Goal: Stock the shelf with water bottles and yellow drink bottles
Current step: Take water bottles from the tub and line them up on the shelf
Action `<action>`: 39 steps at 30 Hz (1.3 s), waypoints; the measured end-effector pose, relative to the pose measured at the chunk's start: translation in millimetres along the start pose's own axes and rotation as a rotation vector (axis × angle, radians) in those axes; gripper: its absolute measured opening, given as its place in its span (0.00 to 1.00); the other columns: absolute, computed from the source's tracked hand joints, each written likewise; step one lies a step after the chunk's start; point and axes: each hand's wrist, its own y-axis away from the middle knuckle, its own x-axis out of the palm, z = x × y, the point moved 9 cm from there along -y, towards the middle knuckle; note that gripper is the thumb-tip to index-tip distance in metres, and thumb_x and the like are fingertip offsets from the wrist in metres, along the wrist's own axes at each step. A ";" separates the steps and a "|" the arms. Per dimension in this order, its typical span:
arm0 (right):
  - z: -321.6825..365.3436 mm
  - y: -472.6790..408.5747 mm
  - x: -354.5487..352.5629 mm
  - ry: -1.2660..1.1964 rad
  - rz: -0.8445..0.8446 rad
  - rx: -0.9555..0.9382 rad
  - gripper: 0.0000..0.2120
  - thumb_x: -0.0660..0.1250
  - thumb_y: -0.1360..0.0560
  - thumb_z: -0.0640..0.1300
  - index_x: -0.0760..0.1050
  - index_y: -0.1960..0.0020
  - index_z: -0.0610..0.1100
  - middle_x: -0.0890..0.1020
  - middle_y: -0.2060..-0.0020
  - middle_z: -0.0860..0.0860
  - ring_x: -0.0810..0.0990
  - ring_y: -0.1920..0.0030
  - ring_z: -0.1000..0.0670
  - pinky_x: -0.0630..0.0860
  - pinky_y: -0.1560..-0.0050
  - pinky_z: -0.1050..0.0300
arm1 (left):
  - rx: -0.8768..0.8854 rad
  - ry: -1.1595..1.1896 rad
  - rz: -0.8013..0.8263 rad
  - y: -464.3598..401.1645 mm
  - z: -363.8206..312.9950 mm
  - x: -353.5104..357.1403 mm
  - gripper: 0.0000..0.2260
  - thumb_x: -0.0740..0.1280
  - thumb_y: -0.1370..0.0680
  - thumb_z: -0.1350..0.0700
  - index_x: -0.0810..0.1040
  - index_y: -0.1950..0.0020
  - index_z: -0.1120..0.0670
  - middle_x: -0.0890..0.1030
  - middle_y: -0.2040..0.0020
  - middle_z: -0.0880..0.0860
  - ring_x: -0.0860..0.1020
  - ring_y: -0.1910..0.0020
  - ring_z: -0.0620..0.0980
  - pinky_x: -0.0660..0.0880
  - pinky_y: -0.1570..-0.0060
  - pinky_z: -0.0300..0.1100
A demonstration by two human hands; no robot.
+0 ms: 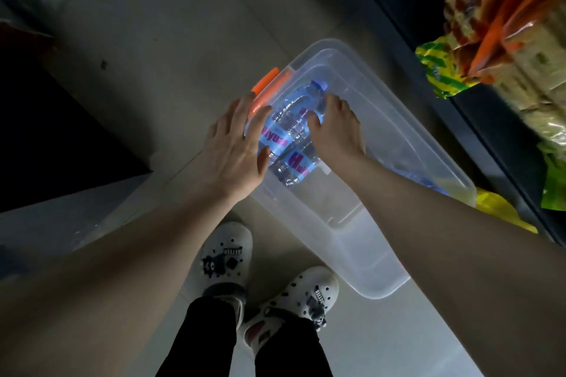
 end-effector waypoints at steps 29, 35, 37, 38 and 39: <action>13.9 70.1 -90.0 -0.467 -0.116 0.072 0.26 0.71 0.25 0.49 0.65 0.34 0.38 0.73 0.37 0.42 0.74 0.38 0.40 0.69 0.42 0.53 | -0.083 -0.192 0.466 13.7 -13.5 -23.3 0.35 0.62 0.20 0.46 0.49 0.19 0.55 0.46 0.19 0.58 0.48 0.20 0.59 0.56 0.27 0.51; 22.1 159.1 -256.9 -0.440 -0.239 0.026 0.26 0.72 0.25 0.47 0.66 0.34 0.37 0.74 0.39 0.40 0.73 0.40 0.40 0.62 0.51 0.61 | 0.013 -0.263 0.632 26.9 -73.5 -139.5 0.25 0.63 0.20 0.46 0.63 0.25 0.51 0.74 0.32 0.51 0.73 0.34 0.54 0.74 0.40 0.47; 34.4 192.3 -321.1 -0.400 -0.278 -0.006 0.27 0.72 0.25 0.47 0.65 0.34 0.37 0.74 0.39 0.40 0.73 0.40 0.40 0.62 0.51 0.61 | 0.070 -0.272 0.634 25.0 -102.8 -201.5 0.19 0.62 0.20 0.48 0.70 0.30 0.51 0.79 0.39 0.51 0.77 0.40 0.54 0.76 0.47 0.44; 41.4 209.8 -354.1 -0.382 -0.300 -0.023 0.26 0.71 0.25 0.47 0.65 0.34 0.37 0.74 0.41 0.40 0.74 0.41 0.40 0.62 0.51 0.60 | 0.097 -0.282 0.636 23.2 -117.3 -233.0 0.17 0.62 0.20 0.49 0.72 0.32 0.50 0.79 0.40 0.52 0.78 0.41 0.54 0.75 0.49 0.43; 48.5 228.4 -387.8 -0.374 -0.328 -0.036 0.25 0.71 0.25 0.47 0.66 0.35 0.37 0.74 0.42 0.42 0.74 0.42 0.40 0.61 0.52 0.61 | 0.120 -0.289 0.640 21.6 -130.4 -264.0 0.16 0.62 0.20 0.48 0.73 0.33 0.50 0.79 0.40 0.52 0.78 0.41 0.54 0.75 0.48 0.43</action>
